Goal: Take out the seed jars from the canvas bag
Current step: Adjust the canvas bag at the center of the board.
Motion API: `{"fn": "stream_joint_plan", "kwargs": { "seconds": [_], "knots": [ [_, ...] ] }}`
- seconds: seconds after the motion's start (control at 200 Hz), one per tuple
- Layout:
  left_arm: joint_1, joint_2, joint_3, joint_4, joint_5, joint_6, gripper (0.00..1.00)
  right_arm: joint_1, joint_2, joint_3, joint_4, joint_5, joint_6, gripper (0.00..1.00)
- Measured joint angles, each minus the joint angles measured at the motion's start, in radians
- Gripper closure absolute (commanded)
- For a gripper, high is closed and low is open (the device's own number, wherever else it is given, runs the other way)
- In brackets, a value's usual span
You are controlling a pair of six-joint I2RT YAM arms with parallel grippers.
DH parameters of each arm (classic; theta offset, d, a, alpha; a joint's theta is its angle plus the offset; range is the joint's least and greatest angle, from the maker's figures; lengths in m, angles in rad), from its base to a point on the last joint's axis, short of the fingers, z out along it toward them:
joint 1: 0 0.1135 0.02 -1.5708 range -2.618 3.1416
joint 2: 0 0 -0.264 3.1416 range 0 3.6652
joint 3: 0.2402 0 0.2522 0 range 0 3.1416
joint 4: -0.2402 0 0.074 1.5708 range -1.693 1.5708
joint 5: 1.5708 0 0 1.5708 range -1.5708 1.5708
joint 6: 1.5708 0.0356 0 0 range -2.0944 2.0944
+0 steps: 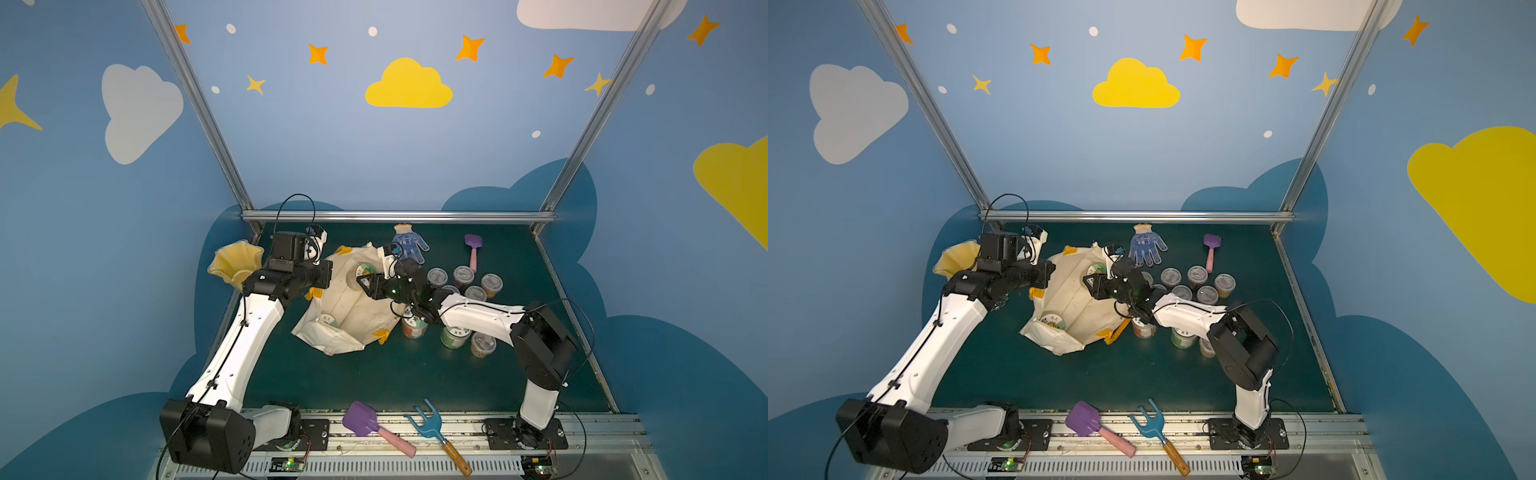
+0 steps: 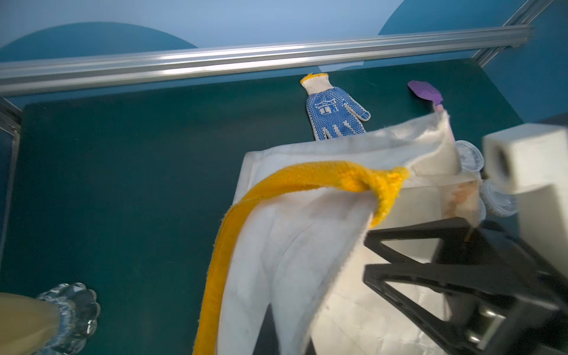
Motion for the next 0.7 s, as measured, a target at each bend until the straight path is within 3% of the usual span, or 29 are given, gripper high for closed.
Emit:
{"fn": "stream_joint_plan", "kwargs": {
  "seconds": [0.205, 0.3, 0.4, 0.701],
  "knots": [
    [0.000, 0.058, 0.088, -0.015, -0.027, 0.054, 0.96, -0.005, -0.011, -0.023, 0.004, -0.029, -0.002, 0.55],
    [-0.003, 0.067, 0.096, -0.013, -0.033, 0.065, 0.96, -0.005, -0.011, -0.031, -0.001, -0.035, -0.003, 0.61],
    [-0.014, 0.058, 0.071, 0.004, -0.034, 0.067, 0.96, -0.004, -0.011, -0.032, -0.007, -0.037, -0.012, 0.68],
    [-0.105, -0.037, -0.066, 0.075, -0.061, 0.050, 0.96, 0.043, -0.041, -0.090, -0.029, 0.048, -0.119, 0.74]
  ]
}}
